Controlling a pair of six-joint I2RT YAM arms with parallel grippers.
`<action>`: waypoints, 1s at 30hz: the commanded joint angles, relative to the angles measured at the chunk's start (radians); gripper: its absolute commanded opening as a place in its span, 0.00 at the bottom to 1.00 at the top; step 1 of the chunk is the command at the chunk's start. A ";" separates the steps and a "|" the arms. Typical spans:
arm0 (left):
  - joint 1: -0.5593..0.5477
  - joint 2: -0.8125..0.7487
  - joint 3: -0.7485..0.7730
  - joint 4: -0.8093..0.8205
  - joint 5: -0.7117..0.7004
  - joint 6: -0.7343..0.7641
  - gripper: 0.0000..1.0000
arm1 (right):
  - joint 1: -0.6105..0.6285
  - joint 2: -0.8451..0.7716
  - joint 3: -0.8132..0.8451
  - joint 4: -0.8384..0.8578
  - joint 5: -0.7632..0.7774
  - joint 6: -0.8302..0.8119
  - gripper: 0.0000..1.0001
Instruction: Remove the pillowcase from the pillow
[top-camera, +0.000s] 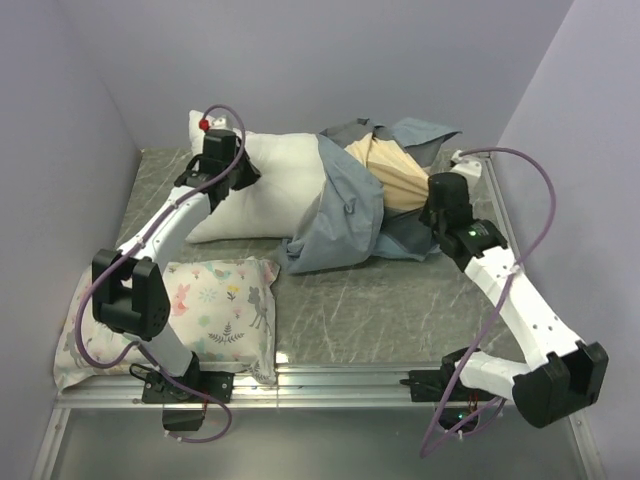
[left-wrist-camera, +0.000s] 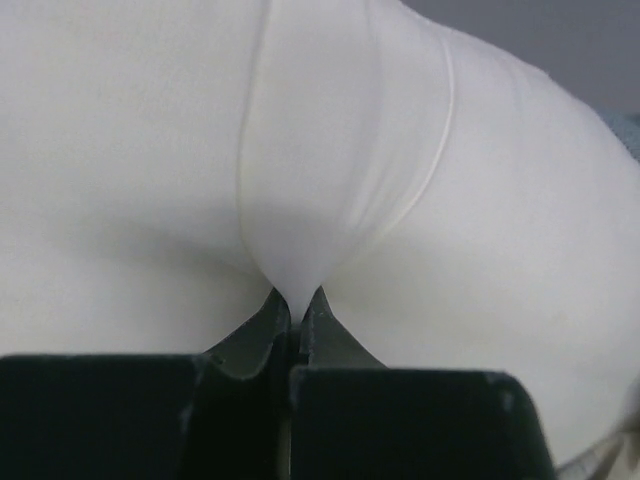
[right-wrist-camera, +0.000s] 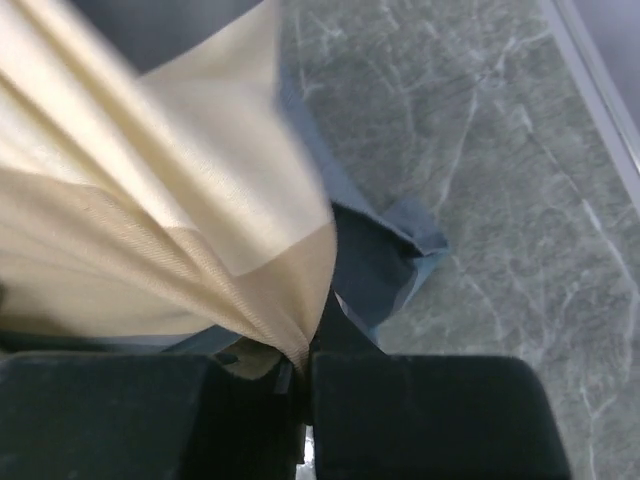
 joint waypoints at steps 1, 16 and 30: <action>0.094 -0.054 0.054 0.010 -0.056 0.025 0.00 | -0.091 -0.093 0.061 -0.046 0.065 -0.035 0.00; 0.113 0.084 0.132 -0.011 -0.004 0.050 0.00 | -0.061 -0.062 0.060 -0.040 -0.167 -0.044 0.58; 0.070 0.110 0.106 0.020 -0.007 0.042 0.00 | 0.246 0.148 -0.175 0.209 -0.078 0.065 0.82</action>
